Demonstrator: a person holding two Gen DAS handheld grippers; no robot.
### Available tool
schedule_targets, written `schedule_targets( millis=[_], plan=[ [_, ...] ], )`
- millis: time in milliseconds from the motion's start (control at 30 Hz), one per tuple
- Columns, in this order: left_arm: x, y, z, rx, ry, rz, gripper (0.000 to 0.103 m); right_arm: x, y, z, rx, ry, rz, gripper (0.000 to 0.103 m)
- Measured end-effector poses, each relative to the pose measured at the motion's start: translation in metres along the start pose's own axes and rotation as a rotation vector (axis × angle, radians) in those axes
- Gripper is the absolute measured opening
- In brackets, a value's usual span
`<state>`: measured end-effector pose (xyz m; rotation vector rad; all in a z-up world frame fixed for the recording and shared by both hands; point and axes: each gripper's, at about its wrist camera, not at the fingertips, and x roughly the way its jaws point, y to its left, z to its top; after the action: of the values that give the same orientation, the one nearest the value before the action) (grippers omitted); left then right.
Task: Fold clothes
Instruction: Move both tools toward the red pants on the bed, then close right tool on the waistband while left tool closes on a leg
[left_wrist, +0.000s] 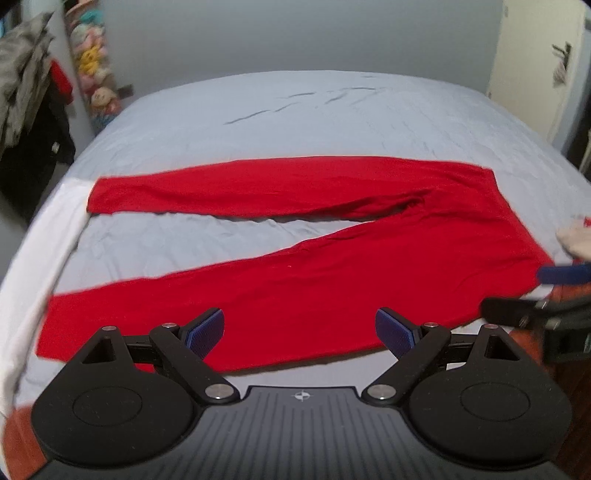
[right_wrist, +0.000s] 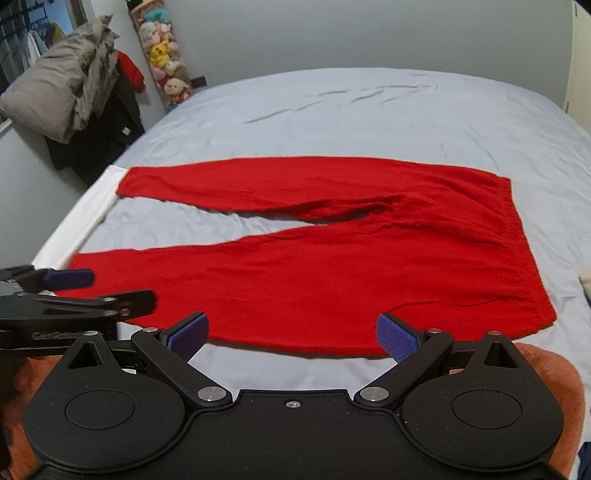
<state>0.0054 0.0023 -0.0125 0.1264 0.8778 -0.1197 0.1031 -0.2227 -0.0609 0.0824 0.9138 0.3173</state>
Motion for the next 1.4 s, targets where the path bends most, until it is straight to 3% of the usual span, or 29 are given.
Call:
schedule_targets(
  millis=[200,267,400,500,867,933,1033,1200,1333,1400],
  plan=[
    [0.005,0.016,0.010,0.132,-0.003,0.029,0.087,0.001,-0.015,0.022,-0.047,0.025,0.038,0.097],
    [0.008,0.025,0.014,0.164,0.002,0.042,0.081,0.004,-0.017,0.035,-0.138,0.054,0.027,0.097],
    [0.016,0.044,0.021,0.223,0.018,0.052,0.081,0.013,-0.019,0.048,-0.261,0.097,-0.009,0.097],
    [0.025,0.055,0.021,0.328,0.042,0.045,0.081,0.028,-0.026,0.059,-0.390,0.160,-0.031,0.096],
    [0.056,0.112,0.003,0.681,0.135,0.023,0.081,0.083,-0.080,0.079,-0.588,0.355,-0.093,0.078],
    [0.068,0.128,-0.008,0.792,0.194,-0.005,0.081,0.090,-0.088,0.078,-0.607,0.389,-0.074,0.076],
    [0.078,0.141,-0.020,0.873,0.251,-0.027,0.079,0.100,-0.099,0.076,-0.637,0.424,-0.060,0.067],
    [0.099,0.173,-0.047,1.031,0.342,-0.035,0.071,0.105,-0.108,0.073,-0.686,0.442,-0.050,0.062],
    [0.108,0.187,-0.051,1.040,0.396,-0.072,0.060,0.114,-0.111,0.068,-0.754,0.477,-0.076,0.062],
    [0.116,0.192,-0.056,1.071,0.438,-0.087,0.049,0.122,-0.114,0.067,-0.774,0.509,-0.104,0.062]
  ],
)
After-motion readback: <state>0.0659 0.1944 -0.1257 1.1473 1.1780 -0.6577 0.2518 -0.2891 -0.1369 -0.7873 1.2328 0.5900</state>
